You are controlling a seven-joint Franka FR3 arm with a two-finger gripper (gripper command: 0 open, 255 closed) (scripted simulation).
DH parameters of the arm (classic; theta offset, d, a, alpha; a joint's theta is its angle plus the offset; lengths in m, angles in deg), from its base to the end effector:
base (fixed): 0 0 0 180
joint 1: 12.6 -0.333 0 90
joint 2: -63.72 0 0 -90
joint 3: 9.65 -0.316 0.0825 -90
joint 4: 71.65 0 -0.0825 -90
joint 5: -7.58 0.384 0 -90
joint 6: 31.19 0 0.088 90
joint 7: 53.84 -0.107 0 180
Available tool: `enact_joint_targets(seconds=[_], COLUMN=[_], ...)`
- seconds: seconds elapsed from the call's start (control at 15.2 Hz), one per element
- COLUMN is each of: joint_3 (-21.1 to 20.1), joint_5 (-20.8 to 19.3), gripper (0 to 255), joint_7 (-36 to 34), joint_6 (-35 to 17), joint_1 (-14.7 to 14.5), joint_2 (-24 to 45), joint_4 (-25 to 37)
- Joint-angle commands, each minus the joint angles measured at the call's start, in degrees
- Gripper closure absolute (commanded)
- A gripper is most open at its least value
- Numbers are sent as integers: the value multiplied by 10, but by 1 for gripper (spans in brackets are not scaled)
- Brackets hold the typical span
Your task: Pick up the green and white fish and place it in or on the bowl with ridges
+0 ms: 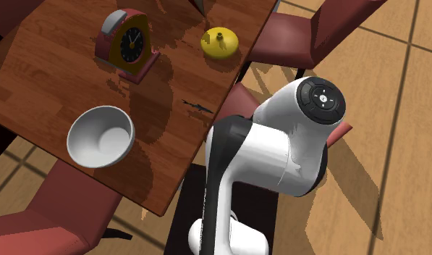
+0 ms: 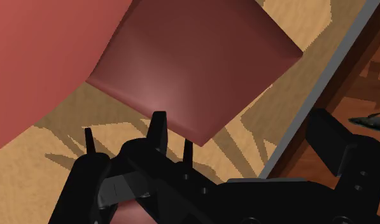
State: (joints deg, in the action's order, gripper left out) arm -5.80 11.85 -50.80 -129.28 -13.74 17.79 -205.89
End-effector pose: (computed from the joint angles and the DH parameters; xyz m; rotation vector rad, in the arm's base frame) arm 0.3167 -0.0152 0.6153 -3.0144 -0.0269 -0.2635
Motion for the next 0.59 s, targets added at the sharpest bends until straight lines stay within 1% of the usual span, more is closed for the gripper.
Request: enact_joint_targets(seconds=[0.0,0.26,0.53], joint_3=[0,-12,-37], joint_5=[0,-25,-54], gripper=[0,0,0], joint_7=[0,109,213], joint_6=[0,37,80], joint_1=[0,-60,-111], joint_2=[0,121,223], joint_4=[0,103,195])
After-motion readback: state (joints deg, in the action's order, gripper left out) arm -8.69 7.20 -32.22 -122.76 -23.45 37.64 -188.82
